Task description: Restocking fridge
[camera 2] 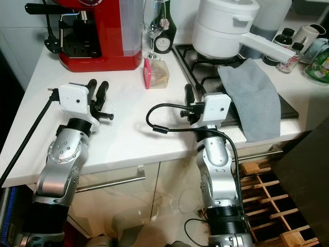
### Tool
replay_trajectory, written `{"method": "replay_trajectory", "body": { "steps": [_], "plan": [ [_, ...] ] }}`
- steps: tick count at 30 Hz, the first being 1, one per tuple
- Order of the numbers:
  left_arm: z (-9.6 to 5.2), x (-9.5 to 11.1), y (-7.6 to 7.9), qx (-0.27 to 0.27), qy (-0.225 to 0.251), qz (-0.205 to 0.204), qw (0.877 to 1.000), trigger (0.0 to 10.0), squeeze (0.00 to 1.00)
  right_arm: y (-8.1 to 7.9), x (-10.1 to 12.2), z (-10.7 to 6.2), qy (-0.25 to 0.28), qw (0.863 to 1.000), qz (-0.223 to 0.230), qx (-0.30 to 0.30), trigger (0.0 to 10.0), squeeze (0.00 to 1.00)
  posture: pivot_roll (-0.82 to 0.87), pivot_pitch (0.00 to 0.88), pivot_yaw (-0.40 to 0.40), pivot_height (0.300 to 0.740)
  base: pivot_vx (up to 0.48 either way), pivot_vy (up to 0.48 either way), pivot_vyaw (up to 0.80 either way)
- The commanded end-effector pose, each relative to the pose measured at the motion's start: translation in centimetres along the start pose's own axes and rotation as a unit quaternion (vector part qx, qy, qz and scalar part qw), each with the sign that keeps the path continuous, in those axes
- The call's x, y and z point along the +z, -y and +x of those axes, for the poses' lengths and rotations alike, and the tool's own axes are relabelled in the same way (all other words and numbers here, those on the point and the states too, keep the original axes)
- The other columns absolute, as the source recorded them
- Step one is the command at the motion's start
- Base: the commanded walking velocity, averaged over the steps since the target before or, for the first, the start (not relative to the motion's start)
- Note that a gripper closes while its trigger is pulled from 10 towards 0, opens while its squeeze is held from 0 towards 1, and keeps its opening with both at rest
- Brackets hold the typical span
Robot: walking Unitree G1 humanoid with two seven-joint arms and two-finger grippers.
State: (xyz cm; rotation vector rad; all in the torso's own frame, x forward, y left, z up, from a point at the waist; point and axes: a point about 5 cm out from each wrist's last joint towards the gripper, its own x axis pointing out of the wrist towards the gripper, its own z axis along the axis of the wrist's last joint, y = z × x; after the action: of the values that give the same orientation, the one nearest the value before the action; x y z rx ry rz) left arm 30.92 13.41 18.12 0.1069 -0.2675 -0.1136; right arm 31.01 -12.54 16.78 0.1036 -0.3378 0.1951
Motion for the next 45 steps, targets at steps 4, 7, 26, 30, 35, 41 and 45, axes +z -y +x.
{"method": "replay_trajectory", "body": {
  "steps": [4, 7, 26, 30, 35, 41, 45],
  "plan": [
    [-0.6, 0.6, -0.2, 0.006, 0.003, 0.020, 1.000, 0.0, 0.00, 0.8, 0.0, 2.2, 0.000, 1.000, 0.013, -0.019, 0.0, 0.00, 0.10, 0.000, -0.058, 0.740, 0.000, 0.000, 0.00],
    [-1.3, 0.7, -0.7, 0.009, -0.002, 0.021, 1.000, 10.0, 0.00, 1.3, 0.0, 4.0, -0.009, 0.999, 0.006, -0.037, 0.0, 0.00, 0.14, 0.000, -0.065, 0.740, 0.000, 0.000, 0.00],
    [-7.6, 1.5, -3.1, 0.031, -0.076, 0.074, 0.994, 10.0, 0.00, 1.5, -1.0, 9.4, -0.107, 0.993, -0.022, -0.051, 10.0, 0.00, 0.31, 0.133, -0.071, 0.740, 0.000, 0.000, 0.00],
    [-8.6, 2.0, -3.4, 0.031, -0.088, 0.084, 0.992, 10.0, 0.00, 1.1, 1.6, 11.6, -0.080, 0.995, -0.042, -0.049, 10.0, 0.00, 0.32, 0.176, -0.062, 0.740, 0.000, 0.000, 0.00],
    [-9.2, 1.9, -3.1, 0.020, -0.105, 0.085, 0.991, 10.0, 0.00, 0.4, 2.4, 12.6, -0.099, 0.992, -0.062, -0.037, 10.0, 0.00, 0.32, 0.199, -0.062, 0.740, 0.000, 0.000, 0.00],
    [-9.0, 1.8, -3.1, 0.020, -0.113, 0.084, 0.990, 10.0, 0.00, 0.2, 0.8, 12.0, -0.153, 0.987, 0.035, -0.045, 10.0, 0.00, 0.32, 0.200, -0.073, 0.740, 0.000, 0.000, 0.00],
    [-8.8, 1.7, -3.1, 0.023, -0.119, 0.082, 0.989, 10.0, 0.00, -0.4, 0.0, 11.7, -0.165, 0.984, 0.059, -0.026, 10.0, 0.00, 0.30, 0.197, -0.076, 0.740, 0.000, 0.000, 0.00]
  ]
}}
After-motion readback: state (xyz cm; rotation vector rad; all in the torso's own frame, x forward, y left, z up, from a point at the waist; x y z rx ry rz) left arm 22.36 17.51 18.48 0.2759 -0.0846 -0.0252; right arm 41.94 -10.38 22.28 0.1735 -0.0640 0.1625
